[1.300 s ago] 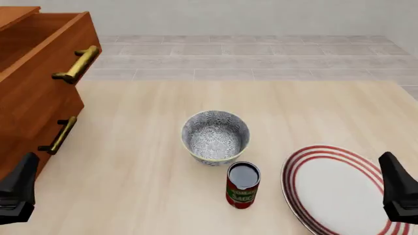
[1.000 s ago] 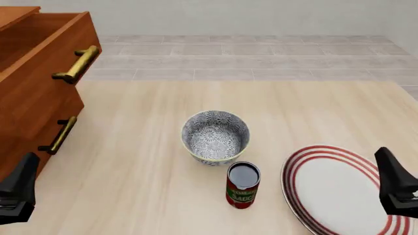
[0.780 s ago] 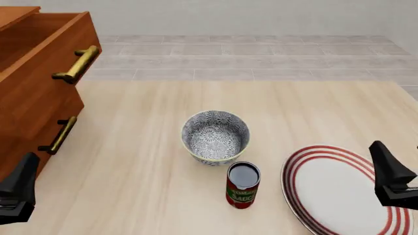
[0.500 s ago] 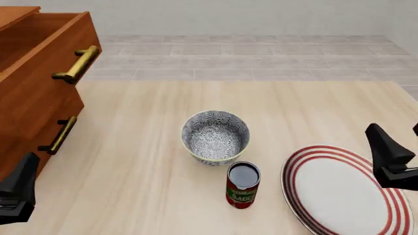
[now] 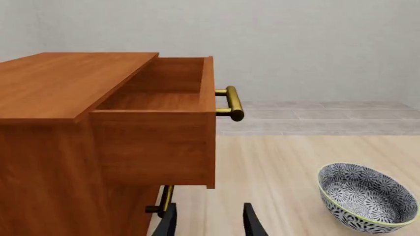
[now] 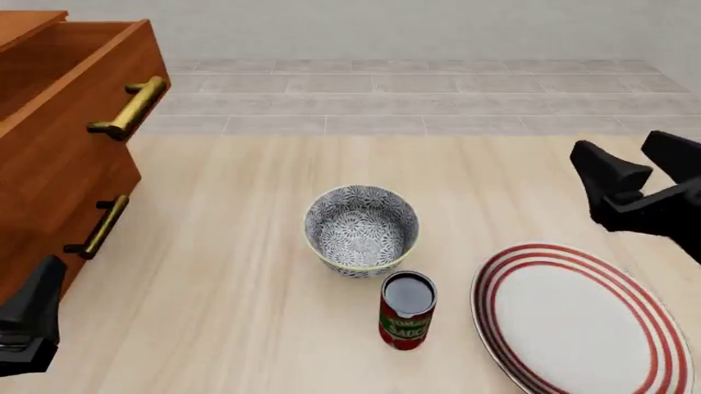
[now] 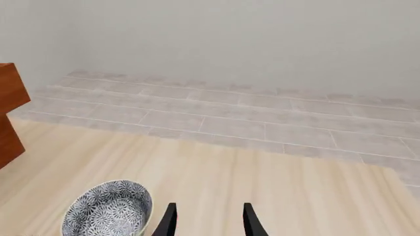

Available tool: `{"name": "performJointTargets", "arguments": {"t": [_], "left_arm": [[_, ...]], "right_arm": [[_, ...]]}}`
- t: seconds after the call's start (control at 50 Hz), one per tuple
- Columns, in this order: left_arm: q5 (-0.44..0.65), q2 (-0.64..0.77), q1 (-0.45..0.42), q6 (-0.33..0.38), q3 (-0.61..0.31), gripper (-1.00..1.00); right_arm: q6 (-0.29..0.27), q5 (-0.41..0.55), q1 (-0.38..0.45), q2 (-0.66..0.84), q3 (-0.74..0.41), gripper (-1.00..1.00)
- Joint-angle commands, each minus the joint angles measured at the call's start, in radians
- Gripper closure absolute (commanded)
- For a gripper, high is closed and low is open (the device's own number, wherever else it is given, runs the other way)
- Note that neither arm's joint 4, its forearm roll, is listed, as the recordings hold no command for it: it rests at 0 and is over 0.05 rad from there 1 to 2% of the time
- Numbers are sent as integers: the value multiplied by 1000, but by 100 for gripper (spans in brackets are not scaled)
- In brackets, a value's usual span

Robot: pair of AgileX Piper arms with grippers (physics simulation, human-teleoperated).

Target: Put the bowl on the plate.

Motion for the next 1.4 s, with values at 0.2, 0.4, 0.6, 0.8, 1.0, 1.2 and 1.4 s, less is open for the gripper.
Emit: {"name": "performJointTargets", "arguments": {"t": [0.2,0.4,0.6,0.8,1.0,1.2,1.4], "left_arm": [[0,0,0,0,0,-100],[0,0,0,0,0,-100],[0,0,0,0,0,-100],[0,0,0,0,0,-100],[0,0,0,0,0,-100],[0,0,0,0,0,-100],[0,0,0,0,0,-100]], "right_arm": [[7,45,128,273,-231,-100],[52,77,207,394,-315,-100],[67,140,263,465,-385,-100],[112,176,298,535,-419,-100],[96,213,330,607,-456,-100],[152,257,302,693,-513,-100],[165,277,290,770,-544,-100]]}}
